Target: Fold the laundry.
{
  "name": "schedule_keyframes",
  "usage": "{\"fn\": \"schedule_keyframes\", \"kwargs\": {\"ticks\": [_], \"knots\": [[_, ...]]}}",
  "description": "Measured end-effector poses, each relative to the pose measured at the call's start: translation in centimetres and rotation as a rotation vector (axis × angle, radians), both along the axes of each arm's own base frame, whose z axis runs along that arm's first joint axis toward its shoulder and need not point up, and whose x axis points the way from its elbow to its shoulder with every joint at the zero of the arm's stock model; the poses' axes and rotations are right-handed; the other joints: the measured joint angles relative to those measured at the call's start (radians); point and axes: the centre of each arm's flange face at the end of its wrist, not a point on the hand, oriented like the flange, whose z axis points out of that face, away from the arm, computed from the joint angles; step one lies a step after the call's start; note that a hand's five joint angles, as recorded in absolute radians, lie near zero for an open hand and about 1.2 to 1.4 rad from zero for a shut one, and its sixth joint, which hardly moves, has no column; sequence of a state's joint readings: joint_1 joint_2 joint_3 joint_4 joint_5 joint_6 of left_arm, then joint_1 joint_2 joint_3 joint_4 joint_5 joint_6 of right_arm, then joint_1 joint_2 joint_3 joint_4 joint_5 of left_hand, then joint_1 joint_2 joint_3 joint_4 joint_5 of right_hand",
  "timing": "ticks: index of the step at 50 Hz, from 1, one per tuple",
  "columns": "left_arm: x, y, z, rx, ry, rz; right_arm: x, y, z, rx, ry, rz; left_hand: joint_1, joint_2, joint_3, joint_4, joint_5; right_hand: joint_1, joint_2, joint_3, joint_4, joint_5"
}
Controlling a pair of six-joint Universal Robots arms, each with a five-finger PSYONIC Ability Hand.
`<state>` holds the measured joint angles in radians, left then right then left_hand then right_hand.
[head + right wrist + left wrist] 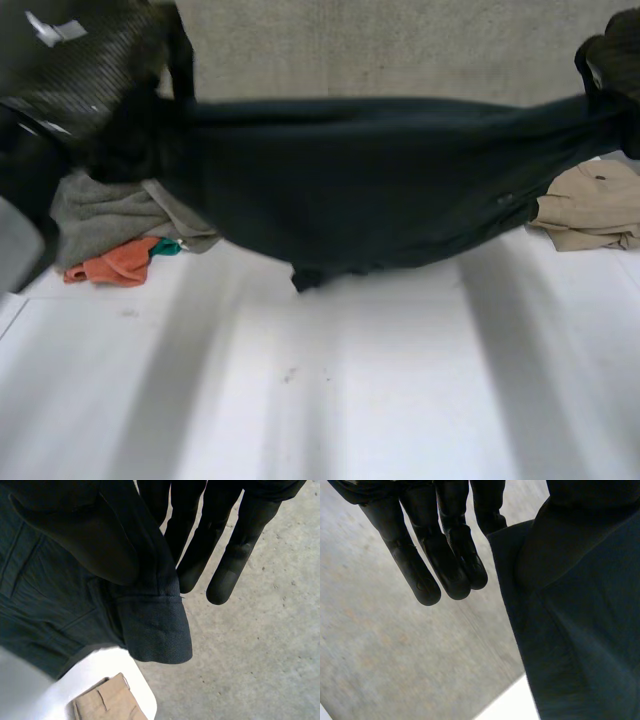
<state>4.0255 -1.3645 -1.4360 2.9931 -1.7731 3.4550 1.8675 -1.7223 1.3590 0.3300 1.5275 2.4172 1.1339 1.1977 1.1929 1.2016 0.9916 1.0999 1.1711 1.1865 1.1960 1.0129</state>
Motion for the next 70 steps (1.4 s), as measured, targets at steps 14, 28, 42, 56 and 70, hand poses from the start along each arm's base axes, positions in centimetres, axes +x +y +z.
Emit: {"fn": "schedule_keyframes", "kwargs": {"ticks": [14,28,42,56,70], "knots": [[-3.6,-4.9,-7.0,0.190,-0.163,0.003,2.5,-6.9,-6.8,0.259,0.076,0.017,0.000,0.000,0.000,0.000,0.000,0.000,0.000,0.000,0.000,0.003],[-7.4,-20.1,-4.9,-0.222,-0.009,0.191,6.7,-15.8,-6.4,-0.214,-0.098,-0.079,0.000,0.002,0.003,0.000,0.000,0.000,0.005,0.004,0.003,0.003],[-5.7,-18.4,3.9,-0.610,0.244,0.242,9.1,-14.4,1.9,-0.653,-0.277,0.051,0.000,0.002,0.003,0.000,0.007,0.000,0.005,0.005,0.003,0.013],[-5.8,-13.4,-13.7,-0.081,-0.064,0.129,11.0,-15.8,-15.1,-0.169,-0.063,0.151,0.000,0.002,0.003,0.000,0.010,0.000,0.005,0.005,0.003,0.013],[-2.0,-5.2,-20.7,0.361,-0.398,0.054,7.0,-8.3,-23.6,0.333,0.133,0.130,0.000,0.002,0.003,0.000,0.010,0.000,0.005,0.005,0.003,0.013]]}}
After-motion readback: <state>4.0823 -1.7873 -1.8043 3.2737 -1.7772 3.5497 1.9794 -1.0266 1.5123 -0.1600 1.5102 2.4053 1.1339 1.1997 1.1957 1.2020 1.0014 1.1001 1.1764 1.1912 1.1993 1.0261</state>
